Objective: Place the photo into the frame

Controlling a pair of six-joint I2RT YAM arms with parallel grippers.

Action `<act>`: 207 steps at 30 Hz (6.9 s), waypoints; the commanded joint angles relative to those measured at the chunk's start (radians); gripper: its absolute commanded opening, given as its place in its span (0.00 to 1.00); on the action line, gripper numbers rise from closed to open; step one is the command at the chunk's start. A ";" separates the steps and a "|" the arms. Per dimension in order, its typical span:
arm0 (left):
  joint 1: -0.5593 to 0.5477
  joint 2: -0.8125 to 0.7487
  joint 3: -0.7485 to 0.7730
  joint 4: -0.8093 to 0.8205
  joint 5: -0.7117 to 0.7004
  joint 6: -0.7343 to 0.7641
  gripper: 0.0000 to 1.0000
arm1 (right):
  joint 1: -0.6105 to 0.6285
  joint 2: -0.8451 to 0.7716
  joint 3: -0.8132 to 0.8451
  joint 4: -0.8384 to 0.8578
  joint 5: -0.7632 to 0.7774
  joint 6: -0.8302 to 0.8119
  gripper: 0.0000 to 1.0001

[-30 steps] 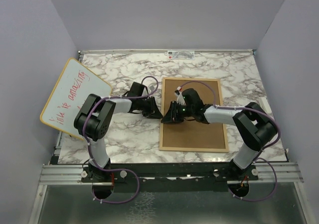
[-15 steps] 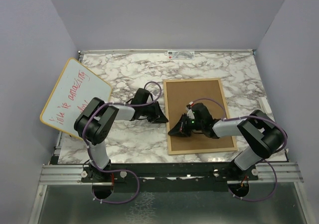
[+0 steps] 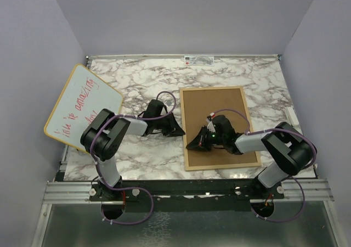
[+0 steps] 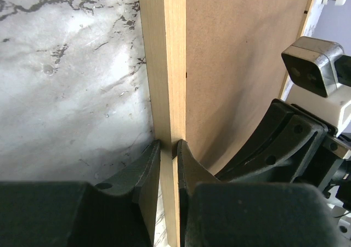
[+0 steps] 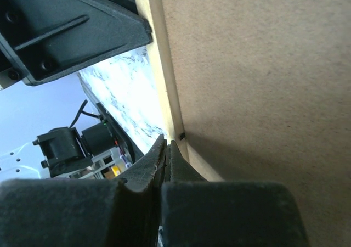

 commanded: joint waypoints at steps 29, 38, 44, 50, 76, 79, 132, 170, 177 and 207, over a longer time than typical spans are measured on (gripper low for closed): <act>-0.028 0.131 -0.081 -0.227 -0.184 0.089 0.10 | -0.007 0.018 -0.076 0.289 0.044 -0.049 0.00; -0.027 0.135 -0.086 -0.232 -0.191 0.092 0.09 | -0.007 0.063 -0.081 0.312 0.011 -0.037 0.00; -0.027 0.133 -0.090 -0.231 -0.201 0.089 0.09 | -0.007 0.076 -0.096 0.317 0.006 -0.037 0.00; -0.027 0.128 -0.093 -0.230 -0.212 0.086 0.09 | -0.007 0.087 -0.104 0.293 0.010 -0.050 0.00; -0.028 0.128 -0.103 -0.223 -0.237 0.082 0.09 | -0.007 0.081 -0.127 0.233 0.074 -0.073 0.00; -0.028 0.127 -0.104 -0.223 -0.238 0.084 0.09 | -0.007 0.055 -0.139 0.274 0.087 -0.062 0.00; -0.026 0.185 -0.119 -0.209 -0.249 0.118 0.15 | -0.131 0.255 0.286 -0.039 0.199 -0.130 0.01; -0.026 0.193 -0.118 -0.212 -0.265 0.114 0.15 | -0.145 0.307 0.170 -0.037 0.241 -0.242 0.01; -0.026 0.186 -0.107 -0.227 -0.265 0.114 0.15 | -0.145 0.255 0.199 -0.110 0.291 -0.265 0.00; 0.101 0.261 0.336 -0.379 -0.151 0.282 0.46 | -0.240 0.434 0.795 -0.302 0.015 -0.257 0.08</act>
